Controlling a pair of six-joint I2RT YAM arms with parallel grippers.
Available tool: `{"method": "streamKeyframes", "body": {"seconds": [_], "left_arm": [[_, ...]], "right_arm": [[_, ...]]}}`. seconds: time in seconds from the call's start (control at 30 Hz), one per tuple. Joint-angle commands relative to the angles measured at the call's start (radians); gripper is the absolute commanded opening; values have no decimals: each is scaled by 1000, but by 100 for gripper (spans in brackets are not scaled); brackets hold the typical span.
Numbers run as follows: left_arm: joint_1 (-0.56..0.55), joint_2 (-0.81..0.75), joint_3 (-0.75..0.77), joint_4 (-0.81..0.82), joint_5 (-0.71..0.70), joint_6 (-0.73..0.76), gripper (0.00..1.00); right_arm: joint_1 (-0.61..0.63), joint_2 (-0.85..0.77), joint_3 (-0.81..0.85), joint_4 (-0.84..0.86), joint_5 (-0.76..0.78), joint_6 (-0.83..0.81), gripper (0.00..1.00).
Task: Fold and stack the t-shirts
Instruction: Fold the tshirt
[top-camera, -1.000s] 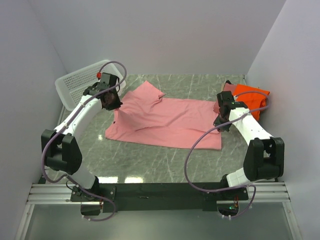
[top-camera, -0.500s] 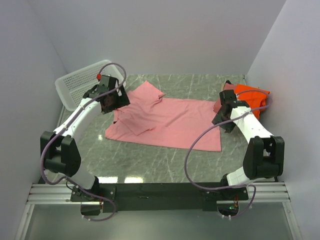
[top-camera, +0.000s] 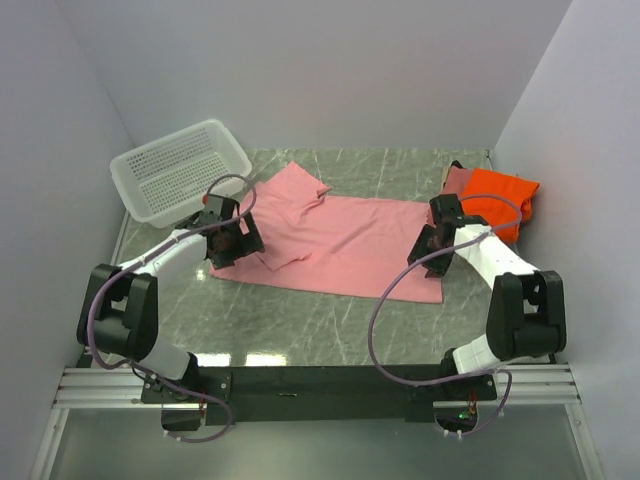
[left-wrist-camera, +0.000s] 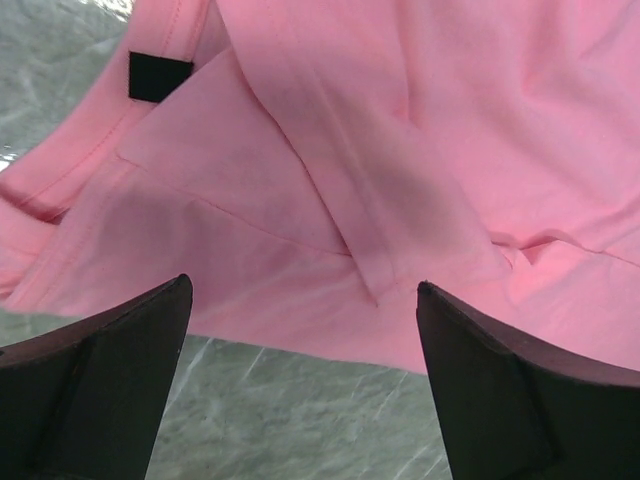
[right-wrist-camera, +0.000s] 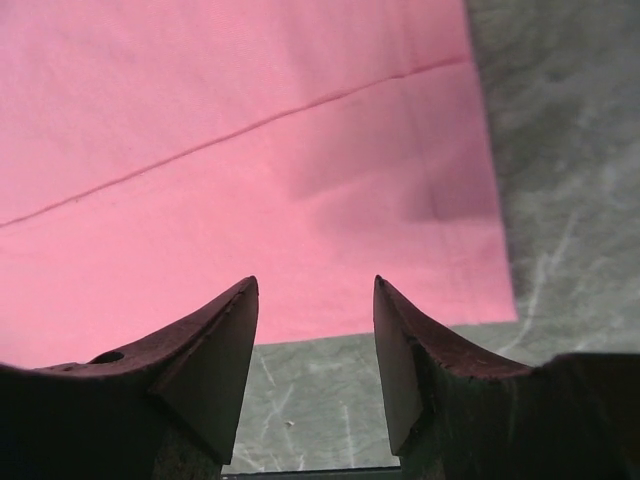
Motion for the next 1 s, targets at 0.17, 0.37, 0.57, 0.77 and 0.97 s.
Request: {"method": "streamKeyframes", "body": {"seconds": [0.17,0.37,0.57,0.77,0.97], "left_arm": [[4,-19,-162,179,35,-10,99],[19,-54,-254,167,-5,4,99],[19,-128,-317,124,-14,-28,99],[19,-186,-371,75,-14,-64,99],[19,-226,-371,38,-51,-90,99]], "right_arm": [[12,98,-9,41,-56,-39,56],[12,118,-32,24,-16,-42,54],[24,115,-61,13,-7,-42,54],[29,118,-94,4,7,-45,54],[32,108,-127,-24,13,-50,54]]}}
